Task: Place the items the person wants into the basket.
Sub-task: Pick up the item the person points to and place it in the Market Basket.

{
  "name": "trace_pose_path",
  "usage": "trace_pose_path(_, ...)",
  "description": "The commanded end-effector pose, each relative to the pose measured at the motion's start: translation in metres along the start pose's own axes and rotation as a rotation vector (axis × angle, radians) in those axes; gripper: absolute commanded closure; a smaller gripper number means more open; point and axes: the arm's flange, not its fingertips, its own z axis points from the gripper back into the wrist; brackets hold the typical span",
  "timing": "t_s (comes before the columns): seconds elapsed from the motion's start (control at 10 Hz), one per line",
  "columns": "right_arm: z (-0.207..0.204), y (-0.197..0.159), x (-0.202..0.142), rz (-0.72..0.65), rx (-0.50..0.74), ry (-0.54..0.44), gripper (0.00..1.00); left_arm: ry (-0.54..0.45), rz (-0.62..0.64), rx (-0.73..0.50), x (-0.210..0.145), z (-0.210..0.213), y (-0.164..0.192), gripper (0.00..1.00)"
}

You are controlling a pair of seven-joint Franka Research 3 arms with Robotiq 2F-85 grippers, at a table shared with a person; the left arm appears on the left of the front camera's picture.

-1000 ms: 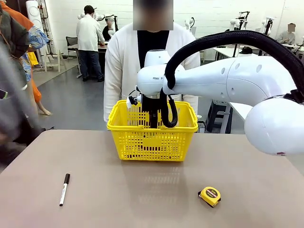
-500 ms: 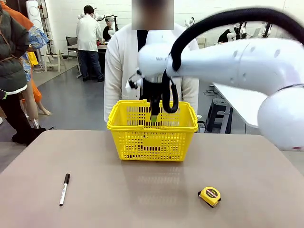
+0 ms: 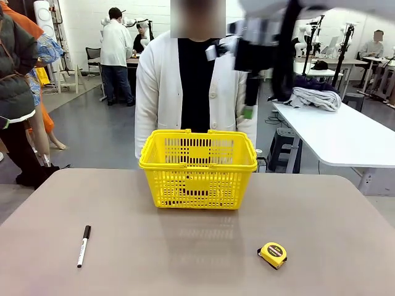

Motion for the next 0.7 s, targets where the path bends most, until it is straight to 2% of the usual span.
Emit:
trace_pose_path(0.0, -0.026, 0.049, -0.085, -0.116, -0.015, -0.077, 0.0, -0.019, -0.022, -0.001, -0.001, 0.001, 0.0, 0.0)
trace_pose_path(0.3, -0.046, 0.066, -0.154, -0.249, -0.016, -0.152, 0.0, -0.019, -0.022, -0.001, -0.001, 0.001, 0.0, 0.0)
trace_pose_path(0.6, -0.07, 0.052, -0.181, -0.308, 0.029, -0.166, 0.0, -0.019, -0.022, -0.001, -0.001, 0.001, 0.0, 0.0)
